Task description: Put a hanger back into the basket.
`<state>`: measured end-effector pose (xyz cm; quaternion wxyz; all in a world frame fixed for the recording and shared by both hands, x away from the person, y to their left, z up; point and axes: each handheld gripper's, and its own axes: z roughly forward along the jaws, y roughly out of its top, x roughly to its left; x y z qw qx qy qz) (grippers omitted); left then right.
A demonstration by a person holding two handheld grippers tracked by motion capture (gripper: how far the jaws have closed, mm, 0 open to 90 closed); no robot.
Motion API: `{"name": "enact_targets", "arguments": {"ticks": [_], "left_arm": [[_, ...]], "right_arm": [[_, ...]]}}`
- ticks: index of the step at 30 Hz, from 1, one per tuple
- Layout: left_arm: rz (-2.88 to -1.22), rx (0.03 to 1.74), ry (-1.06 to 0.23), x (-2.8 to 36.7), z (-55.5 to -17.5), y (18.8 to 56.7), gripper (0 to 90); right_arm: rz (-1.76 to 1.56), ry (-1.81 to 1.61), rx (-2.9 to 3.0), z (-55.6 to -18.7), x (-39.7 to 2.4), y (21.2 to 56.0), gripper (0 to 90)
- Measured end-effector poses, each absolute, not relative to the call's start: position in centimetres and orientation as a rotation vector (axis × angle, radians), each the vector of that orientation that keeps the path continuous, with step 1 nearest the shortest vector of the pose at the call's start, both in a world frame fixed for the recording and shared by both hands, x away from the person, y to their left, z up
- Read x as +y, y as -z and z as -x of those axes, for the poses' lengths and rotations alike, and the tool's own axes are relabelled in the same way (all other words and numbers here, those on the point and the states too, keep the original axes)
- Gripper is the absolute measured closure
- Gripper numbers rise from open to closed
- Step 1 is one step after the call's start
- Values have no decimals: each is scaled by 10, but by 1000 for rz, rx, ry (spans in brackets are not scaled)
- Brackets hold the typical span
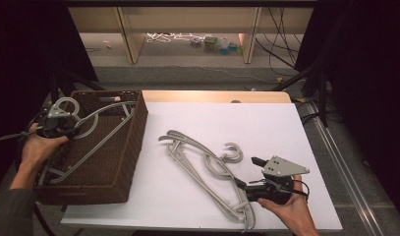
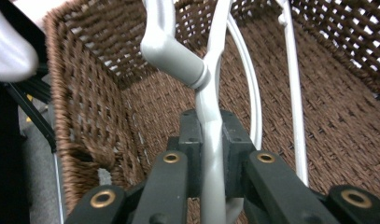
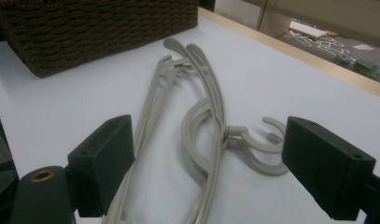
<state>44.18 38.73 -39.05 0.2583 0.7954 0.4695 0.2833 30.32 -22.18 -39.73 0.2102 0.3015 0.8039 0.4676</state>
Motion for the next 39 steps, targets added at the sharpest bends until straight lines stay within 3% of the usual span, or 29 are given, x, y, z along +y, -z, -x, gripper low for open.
{"name": "enact_targets", "arguments": {"ticks": [15, 18, 22, 27, 33, 39], "left_arm": [[-2148, 1376, -703, 397, -456, 430, 805], [-2165, 1322, -691, 404, -459, 433, 788], [-2143, 1401, -750, 406, -453, 428, 670], [-2015, 1454, -734, 406, -446, 417, 496], [-1778, 1399, -621, 392, -426, 389, 386], [-1737, 1255, -613, 360, -400, 368, 328]], "right_arm": [[-837, -1300, 2240, -303, -222, 398, 179], [-836, -1301, 2243, -304, -222, 398, 179], [-839, -1297, 2243, -304, -222, 399, 179], [-836, -1297, 2239, -304, -222, 398, 178], [-844, -1296, 2238, -304, -222, 399, 177], [-845, -1293, 2240, -304, -222, 400, 177]]}}
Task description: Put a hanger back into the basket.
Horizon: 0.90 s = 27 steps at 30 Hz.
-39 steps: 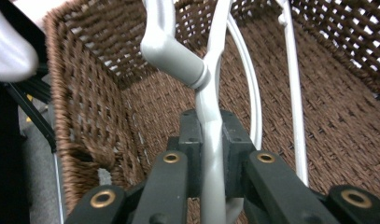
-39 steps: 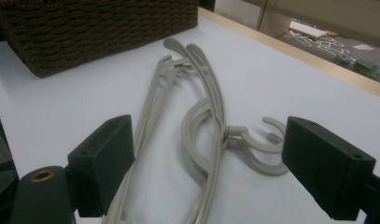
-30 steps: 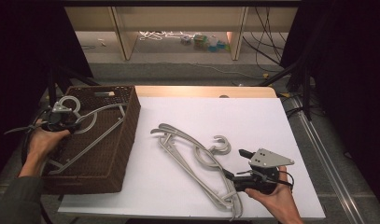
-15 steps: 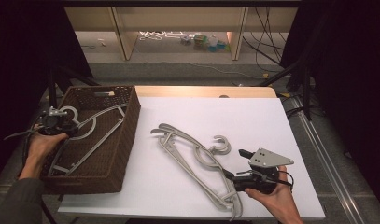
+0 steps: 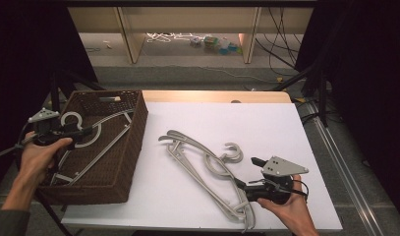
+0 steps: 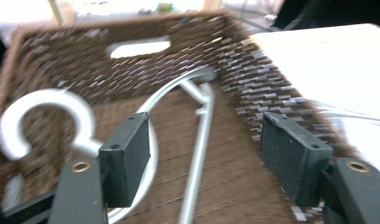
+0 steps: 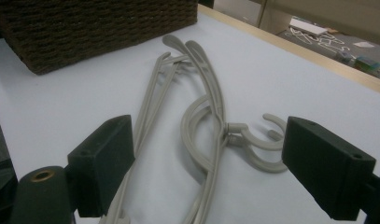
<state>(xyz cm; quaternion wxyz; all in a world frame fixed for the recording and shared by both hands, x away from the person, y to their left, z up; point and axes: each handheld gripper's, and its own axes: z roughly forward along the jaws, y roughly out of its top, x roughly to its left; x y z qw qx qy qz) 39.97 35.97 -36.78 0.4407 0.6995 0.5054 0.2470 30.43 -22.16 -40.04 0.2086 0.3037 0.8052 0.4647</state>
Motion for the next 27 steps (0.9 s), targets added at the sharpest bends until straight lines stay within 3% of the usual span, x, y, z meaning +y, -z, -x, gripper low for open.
{"name": "enact_targets", "arguments": {"ticks": [5, 11, 21, 23, 24, 27], "left_arm": [[-1702, 1097, -522, 324, -379, 360, 297], [-1682, 952, -528, 284, -352, 358, 278], [-1724, 852, -536, 221, -308, 369, 264], [-1708, 864, -511, 215, -303, 369, 274], [-1676, 884, -430, 206, -297, 373, 275], [-1704, 875, -423, 193, -296, 382, 272]], "right_arm": [[-855, -1288, 2256, -304, -220, 402, 177], [-846, -1294, 2240, -305, -220, 405, 177], [-916, -1367, 2205, -310, -223, 412, 174], [-915, -1383, 2195, -310, -223, 413, 174], [-919, -1378, 2195, -310, -224, 413, 174], [-924, -1386, 2189, -311, -225, 413, 173]]}}
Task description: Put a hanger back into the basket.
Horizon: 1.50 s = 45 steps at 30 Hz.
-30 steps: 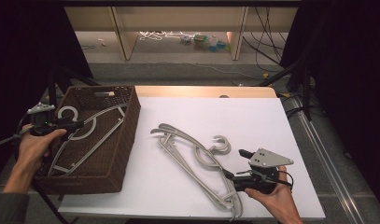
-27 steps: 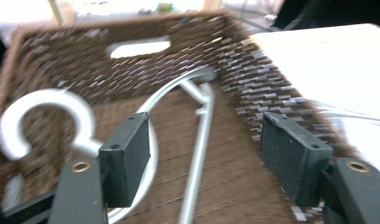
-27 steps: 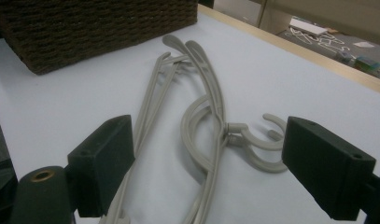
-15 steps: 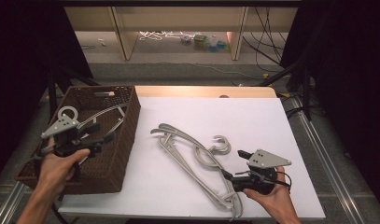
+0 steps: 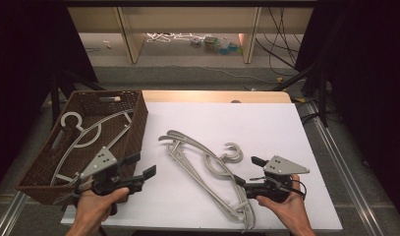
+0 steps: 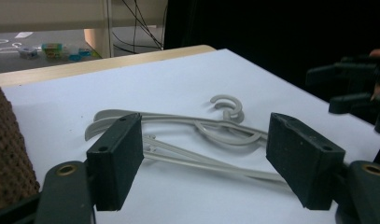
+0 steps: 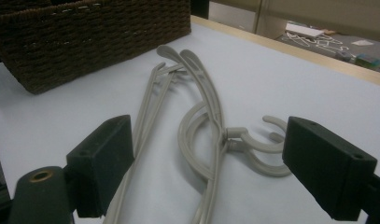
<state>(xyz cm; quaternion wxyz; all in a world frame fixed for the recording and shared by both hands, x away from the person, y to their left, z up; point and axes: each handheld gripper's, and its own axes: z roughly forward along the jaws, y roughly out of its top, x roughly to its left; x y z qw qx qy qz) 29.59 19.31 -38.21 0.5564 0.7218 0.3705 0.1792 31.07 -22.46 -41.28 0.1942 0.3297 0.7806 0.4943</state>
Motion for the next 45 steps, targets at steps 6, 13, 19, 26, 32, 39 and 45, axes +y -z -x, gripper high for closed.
{"name": "enact_targets", "arguments": {"ticks": [6, 13, 19, 26, 32, 39, 45], "left_arm": [[-1688, 843, -430, 184, -299, 403, 265], [-1696, 803, -441, 174, -297, 423, 233], [-1712, 793, -433, 171, -299, 432, 190], [-1692, 786, -442, 174, -297, 433, 174], [-1687, 785, -452, 177, -295, 432, 174], [-1680, 804, -449, 179, -295, 433, 174], [-1693, 782, -456, 180, -296, 433, 174]], "right_arm": [[-928, -1394, 2186, -311, -224, 416, 173], [-934, -1387, 2208, -310, -225, 419, 171], [-941, -1374, 2206, -311, -225, 421, 166], [-945, -1335, 2252, -317, -223, 428, 164], [-941, -1228, 2329, -330, -218, 438, 180], [-936, -1105, 2478, -344, -202, 450, 296], [-1005, -974, 2546, -361, -193, 465, 445]]}}
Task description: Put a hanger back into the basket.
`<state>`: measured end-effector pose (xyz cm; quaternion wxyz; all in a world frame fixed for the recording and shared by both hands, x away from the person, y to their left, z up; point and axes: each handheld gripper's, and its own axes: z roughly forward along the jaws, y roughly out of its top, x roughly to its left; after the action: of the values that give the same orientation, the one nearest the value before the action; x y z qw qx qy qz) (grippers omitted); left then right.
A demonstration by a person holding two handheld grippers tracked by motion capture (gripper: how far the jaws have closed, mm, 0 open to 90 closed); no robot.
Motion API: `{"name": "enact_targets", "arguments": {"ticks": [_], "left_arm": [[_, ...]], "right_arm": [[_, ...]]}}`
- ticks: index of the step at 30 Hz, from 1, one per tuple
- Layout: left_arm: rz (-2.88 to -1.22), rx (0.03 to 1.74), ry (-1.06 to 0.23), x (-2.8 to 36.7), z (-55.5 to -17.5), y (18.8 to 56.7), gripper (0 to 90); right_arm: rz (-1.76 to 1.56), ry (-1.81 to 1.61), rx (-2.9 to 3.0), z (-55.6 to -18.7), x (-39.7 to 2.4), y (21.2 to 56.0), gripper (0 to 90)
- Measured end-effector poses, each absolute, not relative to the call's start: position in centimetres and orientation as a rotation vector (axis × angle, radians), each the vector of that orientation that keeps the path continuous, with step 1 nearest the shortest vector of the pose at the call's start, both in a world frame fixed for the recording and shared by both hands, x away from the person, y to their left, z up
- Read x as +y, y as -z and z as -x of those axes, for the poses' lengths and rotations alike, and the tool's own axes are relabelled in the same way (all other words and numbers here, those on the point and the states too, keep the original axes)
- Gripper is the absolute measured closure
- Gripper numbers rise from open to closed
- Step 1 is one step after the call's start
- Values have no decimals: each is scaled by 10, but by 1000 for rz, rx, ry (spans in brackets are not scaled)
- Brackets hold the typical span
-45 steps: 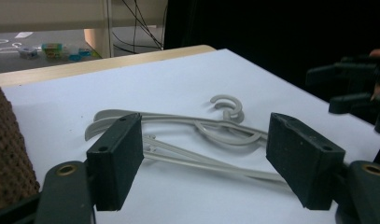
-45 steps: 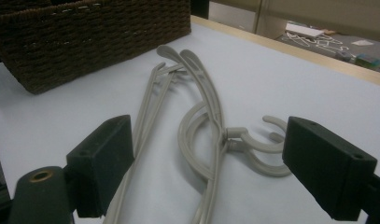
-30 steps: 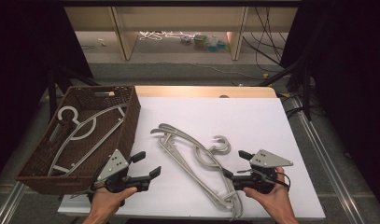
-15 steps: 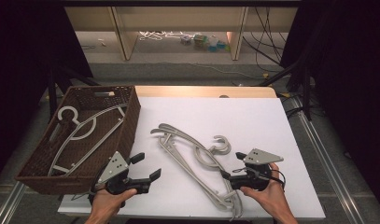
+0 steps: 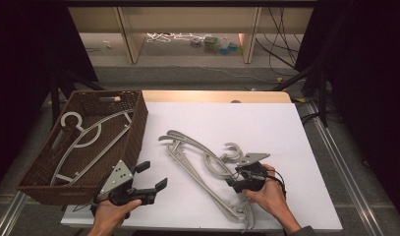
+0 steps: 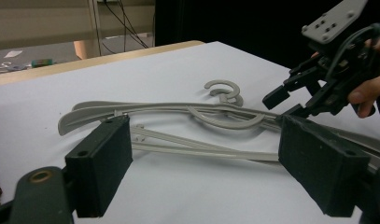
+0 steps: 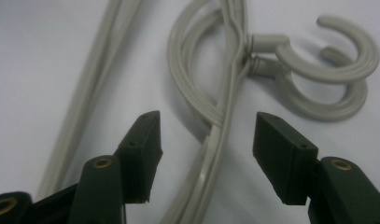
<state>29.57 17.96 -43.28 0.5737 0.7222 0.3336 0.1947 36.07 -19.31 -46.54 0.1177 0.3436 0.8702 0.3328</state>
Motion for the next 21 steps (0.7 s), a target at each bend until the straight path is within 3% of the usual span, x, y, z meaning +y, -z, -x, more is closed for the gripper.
{"name": "enact_targets", "arguments": {"ticks": [10, 21], "left_arm": [[-1700, 785, -445, 179, -296, 433, 174], [-1702, 793, -435, 179, -296, 434, 180]], "right_arm": [[-1074, -852, 2622, -368, -188, 474, 710], [-1087, -865, 2569, -365, -187, 462, 795]]}}
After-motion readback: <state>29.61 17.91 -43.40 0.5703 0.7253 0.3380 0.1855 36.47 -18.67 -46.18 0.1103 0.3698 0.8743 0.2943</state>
